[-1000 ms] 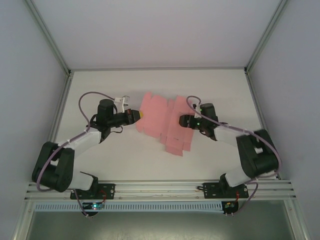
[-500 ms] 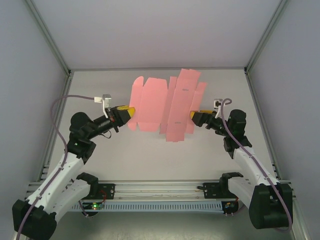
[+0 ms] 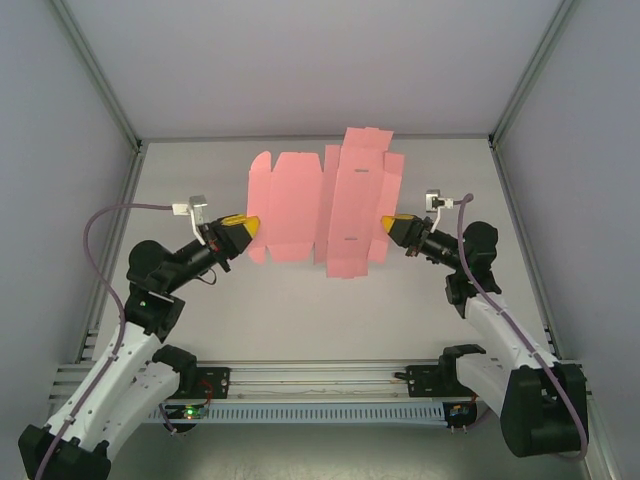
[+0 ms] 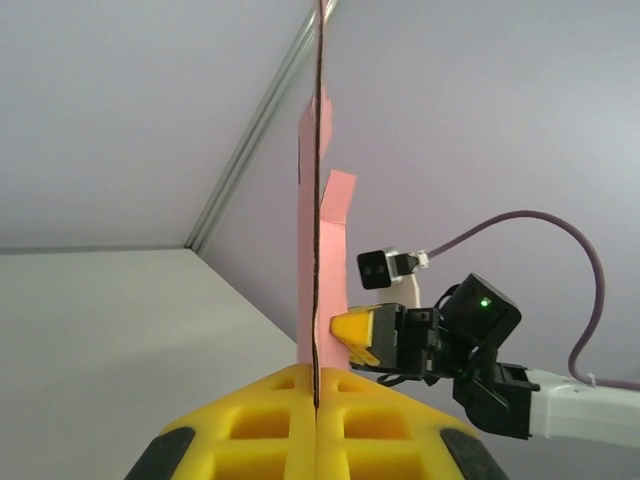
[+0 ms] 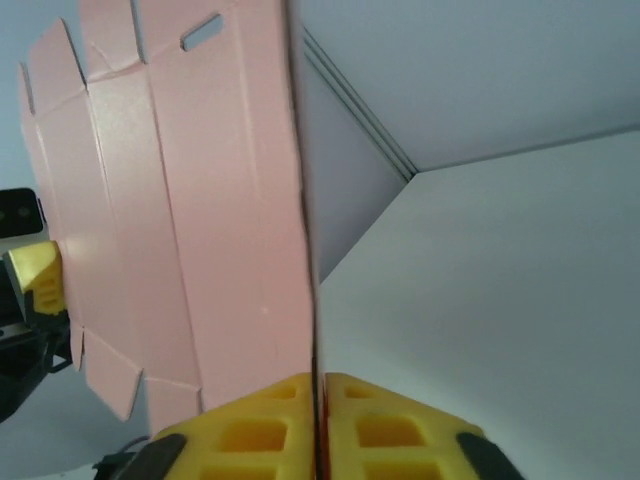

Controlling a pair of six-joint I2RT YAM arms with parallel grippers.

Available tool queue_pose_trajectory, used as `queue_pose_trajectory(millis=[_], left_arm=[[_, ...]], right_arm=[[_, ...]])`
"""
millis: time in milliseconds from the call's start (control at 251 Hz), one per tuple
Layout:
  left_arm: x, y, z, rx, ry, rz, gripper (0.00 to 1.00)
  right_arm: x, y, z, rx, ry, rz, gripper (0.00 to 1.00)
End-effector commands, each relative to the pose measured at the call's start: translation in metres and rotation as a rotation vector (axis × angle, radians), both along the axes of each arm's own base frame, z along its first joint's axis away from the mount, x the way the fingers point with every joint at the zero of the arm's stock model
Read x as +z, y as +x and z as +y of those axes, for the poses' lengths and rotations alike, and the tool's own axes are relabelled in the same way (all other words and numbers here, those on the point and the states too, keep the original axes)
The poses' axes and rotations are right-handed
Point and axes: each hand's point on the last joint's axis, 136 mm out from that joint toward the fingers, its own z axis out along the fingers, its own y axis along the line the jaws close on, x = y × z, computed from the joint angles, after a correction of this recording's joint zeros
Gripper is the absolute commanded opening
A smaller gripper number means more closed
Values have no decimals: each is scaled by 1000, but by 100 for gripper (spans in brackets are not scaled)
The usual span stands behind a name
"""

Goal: Assemble paper box

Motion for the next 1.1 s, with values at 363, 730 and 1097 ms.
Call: queue_pose_trajectory(millis=[363, 730, 1097], left_arm=[[-155, 30, 95, 630, 346, 504, 100], [-161, 49, 103, 703, 419, 565, 100], [-169, 110, 71, 618, 498, 623, 100]], right_arm=[[-65, 2, 11, -77, -612, 5, 0], [-143, 70, -2, -85, -1316, 54, 0], [-141, 109, 66, -66, -1597, -615, 0]])
